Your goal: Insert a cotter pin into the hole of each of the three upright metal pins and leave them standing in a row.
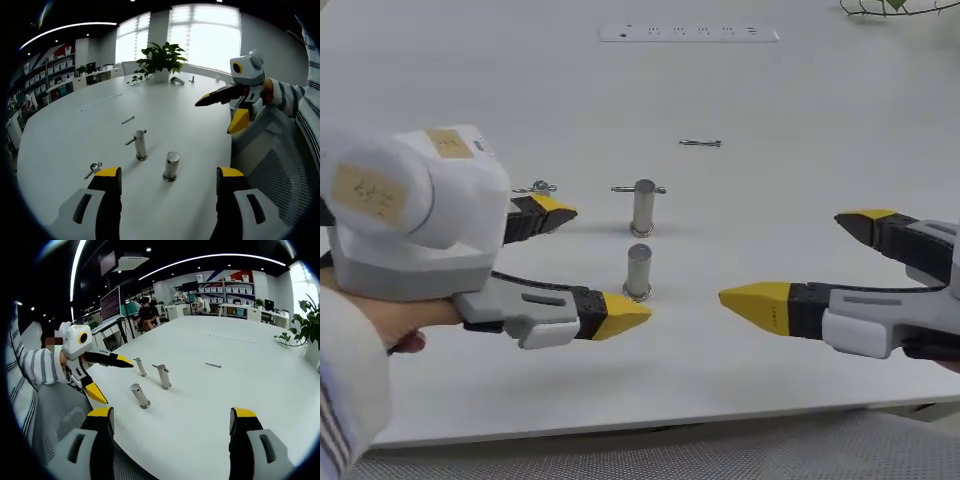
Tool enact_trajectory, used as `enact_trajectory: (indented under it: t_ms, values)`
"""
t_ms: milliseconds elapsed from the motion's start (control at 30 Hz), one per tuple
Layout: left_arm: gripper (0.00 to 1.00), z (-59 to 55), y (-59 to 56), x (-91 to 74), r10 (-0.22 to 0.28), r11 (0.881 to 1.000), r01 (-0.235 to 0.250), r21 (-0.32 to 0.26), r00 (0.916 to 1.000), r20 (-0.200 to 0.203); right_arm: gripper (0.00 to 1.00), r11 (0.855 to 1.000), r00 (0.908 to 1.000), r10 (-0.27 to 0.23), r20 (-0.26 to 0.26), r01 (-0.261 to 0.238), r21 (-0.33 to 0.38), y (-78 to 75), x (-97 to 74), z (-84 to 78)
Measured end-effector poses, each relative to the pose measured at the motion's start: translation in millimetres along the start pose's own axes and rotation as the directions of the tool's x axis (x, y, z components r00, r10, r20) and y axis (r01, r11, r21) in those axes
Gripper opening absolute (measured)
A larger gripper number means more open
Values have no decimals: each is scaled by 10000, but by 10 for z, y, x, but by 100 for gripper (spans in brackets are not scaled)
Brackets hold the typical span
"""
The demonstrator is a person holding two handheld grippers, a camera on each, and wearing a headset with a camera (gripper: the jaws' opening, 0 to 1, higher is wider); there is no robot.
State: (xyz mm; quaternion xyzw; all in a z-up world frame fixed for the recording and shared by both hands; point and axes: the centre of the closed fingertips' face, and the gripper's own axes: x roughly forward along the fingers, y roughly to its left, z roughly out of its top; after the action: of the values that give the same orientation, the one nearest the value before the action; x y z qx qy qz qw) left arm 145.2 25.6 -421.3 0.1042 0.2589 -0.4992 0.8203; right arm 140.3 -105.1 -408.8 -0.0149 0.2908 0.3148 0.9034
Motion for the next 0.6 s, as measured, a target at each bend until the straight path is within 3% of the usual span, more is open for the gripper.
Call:
enact_trajectory:
  t_ms: [167, 333, 600]
  values:
    - [79, -64, 22, -95, 189, 9994, -184, -307, 9997, 157, 95, 10000, 9999, -3, -122, 2, -91, -15, 2, -1]
    - [96, -57, 38, -143, 440, 9949, -394, -925, 9978, 489, 94, 9998, 9997, -42, -247, 37, -207, -49, -4, 13]
    - [99, -34, 55, -187, 580, 9922, -530, -1129, 9975, 412, 90, 9985, 9972, -33, -744, -8, -547, -121, 10, 7]
